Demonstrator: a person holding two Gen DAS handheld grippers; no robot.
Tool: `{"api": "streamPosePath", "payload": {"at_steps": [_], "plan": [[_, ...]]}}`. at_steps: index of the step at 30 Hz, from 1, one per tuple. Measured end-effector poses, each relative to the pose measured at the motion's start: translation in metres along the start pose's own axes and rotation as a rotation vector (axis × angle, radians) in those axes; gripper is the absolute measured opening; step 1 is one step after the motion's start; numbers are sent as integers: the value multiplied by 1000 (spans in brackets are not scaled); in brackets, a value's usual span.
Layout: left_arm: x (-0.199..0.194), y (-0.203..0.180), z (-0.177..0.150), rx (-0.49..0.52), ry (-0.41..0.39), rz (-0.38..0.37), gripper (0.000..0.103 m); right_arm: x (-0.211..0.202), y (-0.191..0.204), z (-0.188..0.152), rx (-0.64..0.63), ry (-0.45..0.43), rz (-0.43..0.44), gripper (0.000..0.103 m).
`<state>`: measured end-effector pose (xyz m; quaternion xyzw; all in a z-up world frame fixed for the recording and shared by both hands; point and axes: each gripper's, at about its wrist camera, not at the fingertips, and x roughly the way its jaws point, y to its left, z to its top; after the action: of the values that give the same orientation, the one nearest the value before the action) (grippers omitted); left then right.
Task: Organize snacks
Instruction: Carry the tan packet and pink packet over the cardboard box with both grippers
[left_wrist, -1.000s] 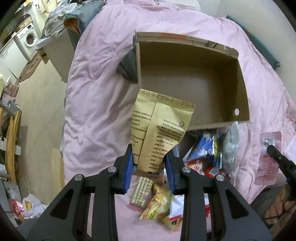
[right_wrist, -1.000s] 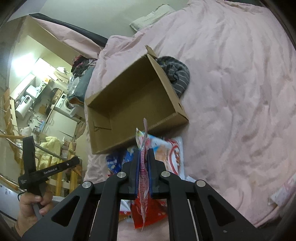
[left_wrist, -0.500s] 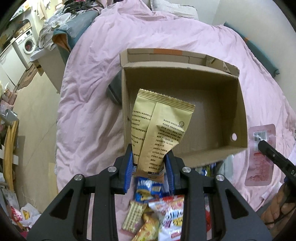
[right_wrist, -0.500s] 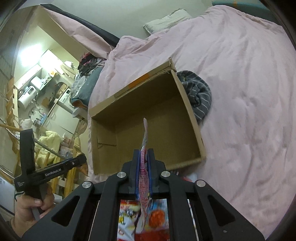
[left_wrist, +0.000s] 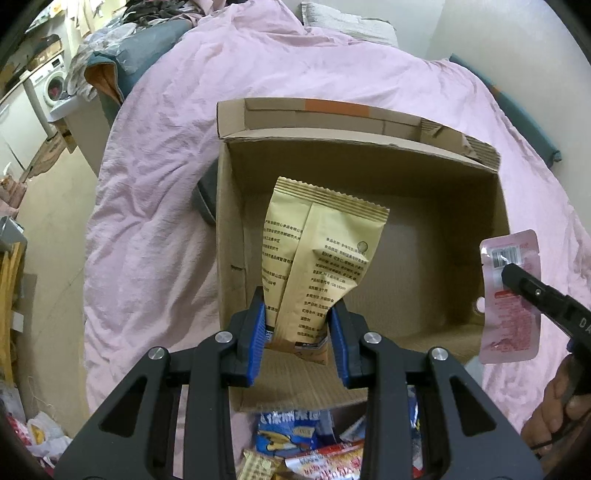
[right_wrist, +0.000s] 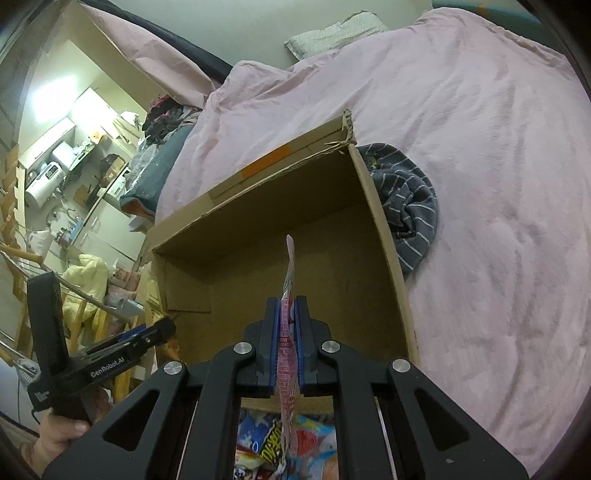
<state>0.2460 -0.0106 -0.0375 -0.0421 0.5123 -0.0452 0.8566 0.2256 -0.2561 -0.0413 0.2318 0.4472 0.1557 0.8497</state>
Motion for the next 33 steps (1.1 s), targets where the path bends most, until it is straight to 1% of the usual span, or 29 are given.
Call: {"api": "streamPosePath", "payload": {"at_steps": [5, 13, 18, 26, 33], "plan": [[8, 0, -1, 10, -12, 16, 28, 11, 3, 4, -14, 12, -3, 8], [11, -3, -4, 21, -18, 11, 28, 30, 8, 1, -31, 47, -14, 8], [15, -3, -5, 16, 1, 12, 28, 37, 12, 1, -47, 62, -24, 8], [13, -7, -6, 33, -11, 17, 28, 45, 9, 3, -26, 85, -29, 8], [14, -7, -7, 37, 3, 19, 30, 49, 5, 5, -9, 91, -25, 9]]}}
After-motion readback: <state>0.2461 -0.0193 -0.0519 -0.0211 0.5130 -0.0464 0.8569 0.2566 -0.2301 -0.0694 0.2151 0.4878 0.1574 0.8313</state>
